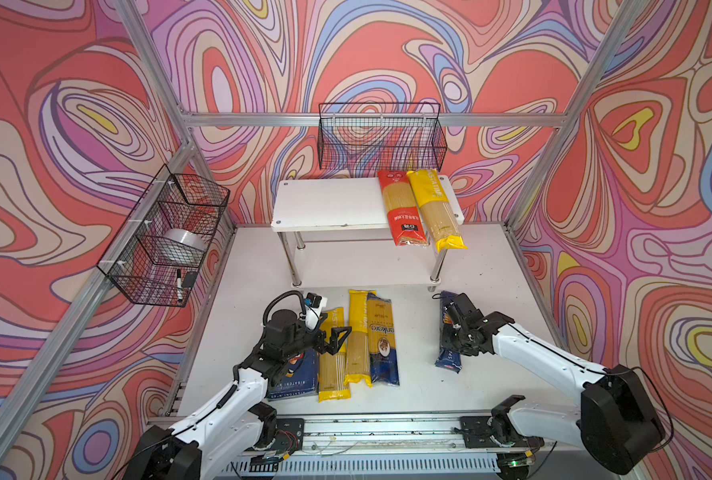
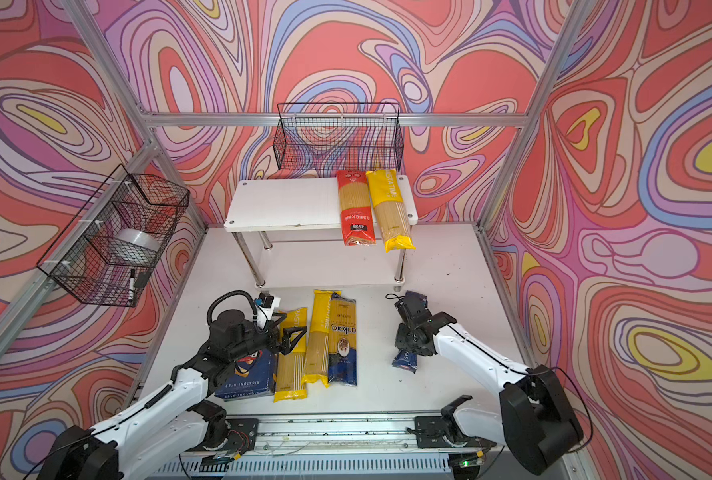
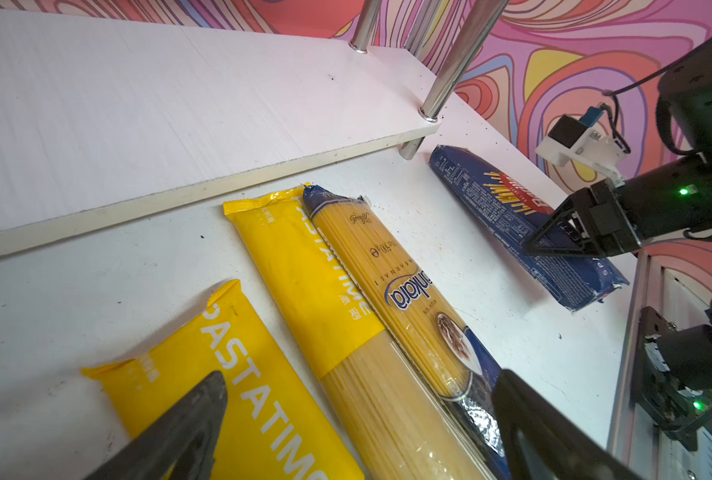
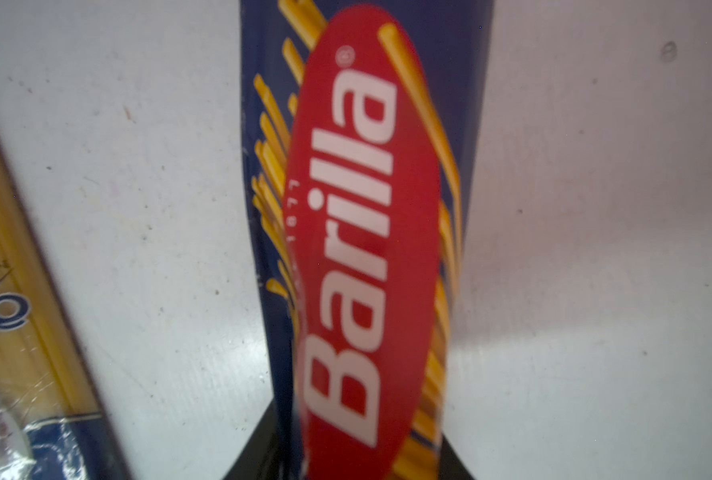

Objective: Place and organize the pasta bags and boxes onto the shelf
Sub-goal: 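Lift the blue Barilla spaghetti box upright with the right gripper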

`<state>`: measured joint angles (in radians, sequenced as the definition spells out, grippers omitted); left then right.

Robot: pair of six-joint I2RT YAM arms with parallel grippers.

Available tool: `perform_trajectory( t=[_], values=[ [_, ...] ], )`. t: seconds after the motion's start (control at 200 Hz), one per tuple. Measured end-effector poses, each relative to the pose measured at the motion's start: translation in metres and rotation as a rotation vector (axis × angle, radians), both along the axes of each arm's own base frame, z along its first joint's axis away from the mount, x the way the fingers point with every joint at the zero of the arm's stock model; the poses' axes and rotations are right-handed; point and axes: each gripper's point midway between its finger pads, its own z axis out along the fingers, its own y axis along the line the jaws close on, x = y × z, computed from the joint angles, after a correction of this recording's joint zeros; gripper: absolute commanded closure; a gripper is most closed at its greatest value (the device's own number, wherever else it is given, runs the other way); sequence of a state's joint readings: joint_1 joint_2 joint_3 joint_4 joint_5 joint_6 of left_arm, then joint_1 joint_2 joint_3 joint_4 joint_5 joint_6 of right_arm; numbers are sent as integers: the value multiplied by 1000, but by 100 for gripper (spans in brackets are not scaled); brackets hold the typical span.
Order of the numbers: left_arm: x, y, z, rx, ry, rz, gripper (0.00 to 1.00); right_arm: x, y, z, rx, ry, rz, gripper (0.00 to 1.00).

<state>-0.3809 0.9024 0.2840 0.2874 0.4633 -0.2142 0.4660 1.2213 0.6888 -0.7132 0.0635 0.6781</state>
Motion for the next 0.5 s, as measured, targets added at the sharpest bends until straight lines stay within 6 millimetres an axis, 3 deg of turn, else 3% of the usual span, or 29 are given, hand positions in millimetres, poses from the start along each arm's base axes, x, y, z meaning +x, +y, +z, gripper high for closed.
perform_trajectory(
  t=[0.496],
  values=[
    [5, 36, 11, 49, -75, 205, 0, -15, 52, 62, 66, -58, 199, 81]
  ],
)
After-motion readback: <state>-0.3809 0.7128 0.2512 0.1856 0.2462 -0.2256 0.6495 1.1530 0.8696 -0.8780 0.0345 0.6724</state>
